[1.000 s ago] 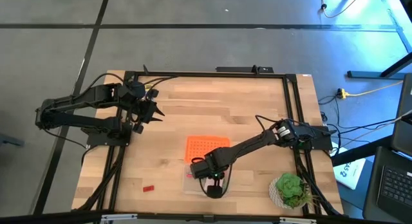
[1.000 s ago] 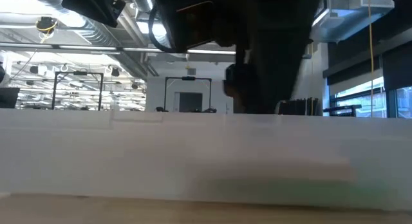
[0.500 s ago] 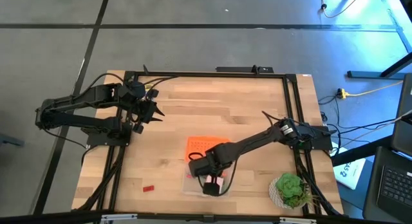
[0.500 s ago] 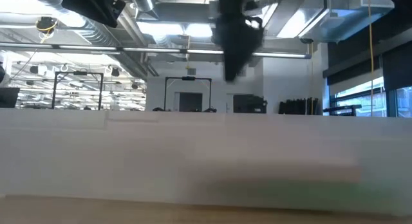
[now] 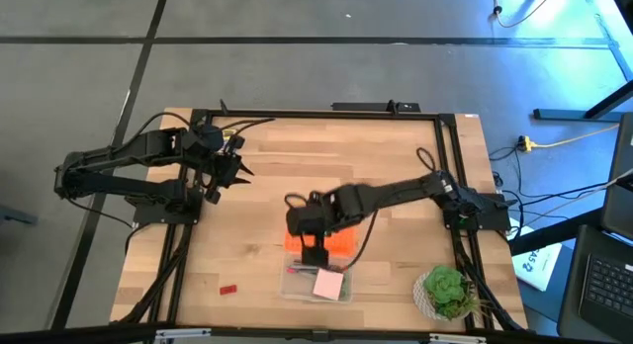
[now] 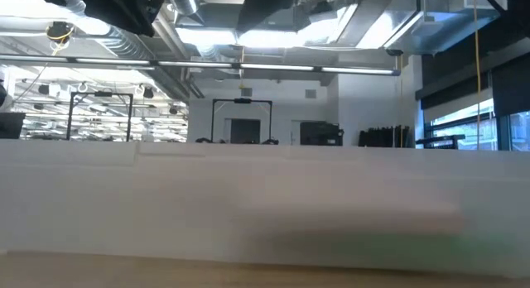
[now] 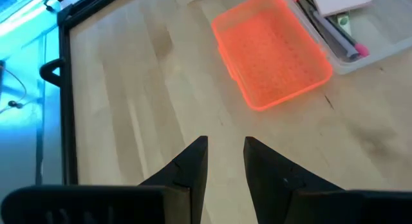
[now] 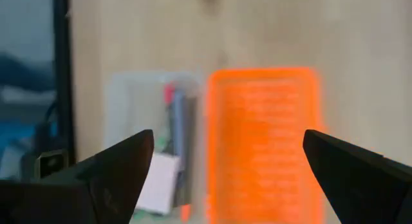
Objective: Pack school essentials
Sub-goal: Put the yellow crayon box into the orange supply box
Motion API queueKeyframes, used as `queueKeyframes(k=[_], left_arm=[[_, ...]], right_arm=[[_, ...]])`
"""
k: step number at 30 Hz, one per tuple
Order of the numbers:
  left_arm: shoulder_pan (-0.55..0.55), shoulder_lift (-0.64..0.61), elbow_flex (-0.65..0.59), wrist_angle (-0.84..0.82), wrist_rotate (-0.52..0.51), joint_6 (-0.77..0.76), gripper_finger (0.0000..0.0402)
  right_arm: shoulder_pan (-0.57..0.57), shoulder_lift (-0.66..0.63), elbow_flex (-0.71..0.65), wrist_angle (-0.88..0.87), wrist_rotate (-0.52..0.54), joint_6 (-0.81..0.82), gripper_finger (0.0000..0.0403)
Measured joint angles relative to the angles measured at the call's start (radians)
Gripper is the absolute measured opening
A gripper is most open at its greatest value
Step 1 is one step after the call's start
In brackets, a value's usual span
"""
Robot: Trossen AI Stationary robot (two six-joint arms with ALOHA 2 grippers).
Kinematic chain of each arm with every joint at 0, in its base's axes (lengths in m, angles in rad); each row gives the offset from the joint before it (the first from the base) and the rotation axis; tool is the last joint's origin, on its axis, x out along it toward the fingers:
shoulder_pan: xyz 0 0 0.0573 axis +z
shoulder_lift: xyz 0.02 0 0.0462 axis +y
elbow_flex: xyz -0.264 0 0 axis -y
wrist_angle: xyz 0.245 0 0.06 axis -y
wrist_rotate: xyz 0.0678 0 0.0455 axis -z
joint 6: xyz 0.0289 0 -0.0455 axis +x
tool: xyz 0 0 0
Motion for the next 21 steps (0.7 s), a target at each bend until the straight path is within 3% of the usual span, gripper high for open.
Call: queueKeyframes(k=[9, 11, 16, 18, 21], left_arm=[[0.0, 0.0, 0.0, 0.01, -0.022, -0.005, 0.0094], [0.005, 0.0, 0.0, 0.02, -0.096, -0.127, 0.0094], [0.038, 0.003, 0.0, 0.014, -0.394, -0.663, 0.0094], [0.063, 0.007, 0.0, -0.001, -0.461, -0.781, 0.0094], [0.124, 0.025, 0.001, -0.037, -0.481, -0.863, 0.0094]], right_arm=[[-0.067, -0.068, 0.026, -0.015, 0.069, -0.113, 0.0399], [-0.079, -0.077, 0.023, -0.013, 0.072, -0.119, 0.0399], [-0.101, -0.083, 0.022, -0.006, 0.11, -0.168, 0.0399], [-0.109, -0.083, 0.022, -0.006, 0.165, -0.196, 0.0399], [-0.131, -0.083, 0.022, -0.002, 0.193, -0.233, 0.0399]])
